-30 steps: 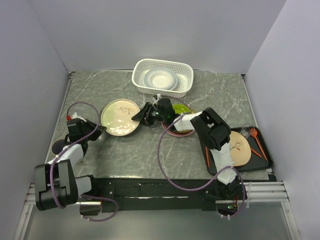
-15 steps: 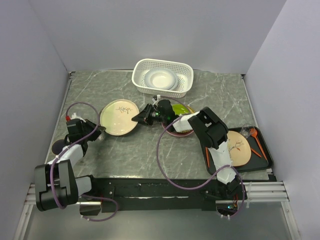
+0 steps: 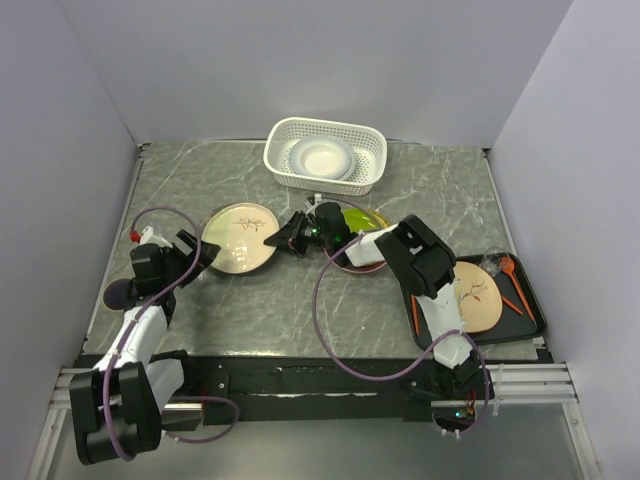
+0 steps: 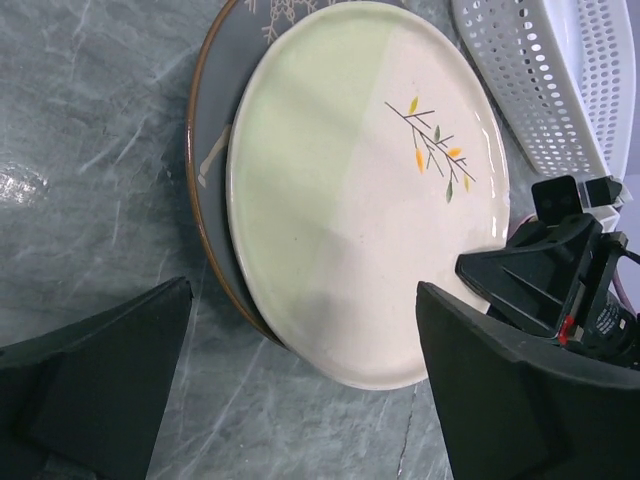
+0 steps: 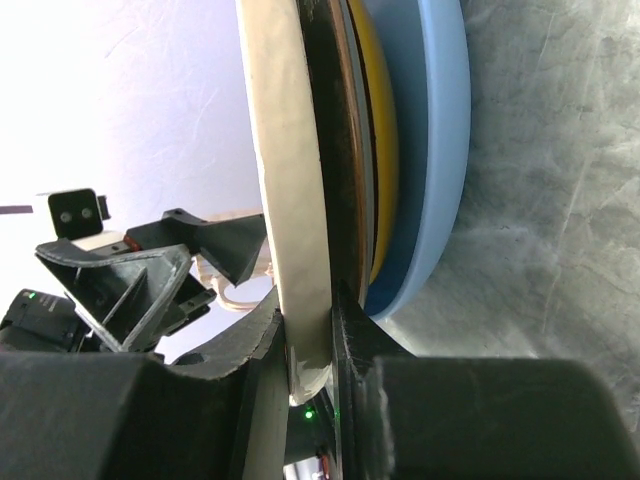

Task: Place the plates into the plastic bin on the countertop
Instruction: Pick up the plate at the center of the board.

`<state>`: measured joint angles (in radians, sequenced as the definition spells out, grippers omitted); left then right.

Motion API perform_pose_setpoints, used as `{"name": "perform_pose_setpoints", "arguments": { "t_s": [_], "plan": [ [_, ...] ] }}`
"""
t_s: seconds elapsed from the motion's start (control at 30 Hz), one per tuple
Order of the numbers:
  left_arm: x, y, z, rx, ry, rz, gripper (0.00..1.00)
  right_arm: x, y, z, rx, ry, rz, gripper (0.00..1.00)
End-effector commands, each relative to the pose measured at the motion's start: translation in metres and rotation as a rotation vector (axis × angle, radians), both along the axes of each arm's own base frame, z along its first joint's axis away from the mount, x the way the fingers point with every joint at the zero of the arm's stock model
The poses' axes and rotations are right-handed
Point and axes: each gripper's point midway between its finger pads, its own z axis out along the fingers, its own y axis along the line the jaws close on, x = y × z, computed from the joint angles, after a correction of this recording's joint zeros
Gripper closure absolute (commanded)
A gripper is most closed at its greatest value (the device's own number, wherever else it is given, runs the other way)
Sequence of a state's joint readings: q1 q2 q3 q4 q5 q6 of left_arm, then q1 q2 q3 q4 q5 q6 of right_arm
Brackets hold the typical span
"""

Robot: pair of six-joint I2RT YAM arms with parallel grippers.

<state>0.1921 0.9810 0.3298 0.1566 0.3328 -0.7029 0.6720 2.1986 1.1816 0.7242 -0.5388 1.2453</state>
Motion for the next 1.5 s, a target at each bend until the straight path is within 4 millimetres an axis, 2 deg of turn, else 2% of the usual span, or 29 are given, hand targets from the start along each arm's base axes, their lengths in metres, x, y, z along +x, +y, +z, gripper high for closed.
{"name": "perform_pose_setpoints", "arguments": {
  "t_s": [0.0, 0.17, 0.4, 0.67, 0.9, 1.13, 1.17, 1.33, 1.47],
  "plan": [
    [-0.005, 0.002, 0.006, 0.015, -0.018, 0.013, 0.01, -0.007, 0.01, 0.054, 0.104, -0.136, 0.041, 1.0],
    [-0.015, -0.006, 0.012, -0.009, -0.042, -0.01, 0.01, -0.005, 0.011, 0.061, 0.098, -0.155, 0.051, 1.0],
    [-0.022, -0.009, 0.029, -0.017, -0.086, -0.005, 0.01, -0.004, 0.015, 0.085, 0.107, -0.19, 0.061, 1.0],
    [-0.025, -0.021, 0.045, -0.06, -0.129, -0.058, 0.01, -0.009, 0.005, 0.097, 0.068, -0.218, 0.057, 1.0],
    [-0.025, -0.028, 0.049, -0.066, -0.132, -0.09, 0.01, -0.013, -0.003, 0.117, 0.061, -0.248, 0.056, 1.0],
    [-0.026, -0.031, 0.062, -0.058, -0.163, -0.095, 0.01, -0.008, -0.006, 0.141, 0.053, -0.296, 0.054, 1.0],
    [-0.03, -0.031, 0.056, -0.063, -0.124, -0.091, 0.01, -0.006, -0.007, 0.145, 0.057, -0.301, 0.055, 1.0],
    [-0.031, -0.034, 0.069, -0.059, -0.143, -0.1, 0.01, 0.001, -0.009, 0.154, 0.07, -0.306, 0.053, 1.0],
    [-0.034, -0.036, 0.077, -0.054, -0.163, -0.107, 0.01, 0.01, -0.02, 0.158, 0.072, -0.311, 0.031, 1.0]
  ]
}}
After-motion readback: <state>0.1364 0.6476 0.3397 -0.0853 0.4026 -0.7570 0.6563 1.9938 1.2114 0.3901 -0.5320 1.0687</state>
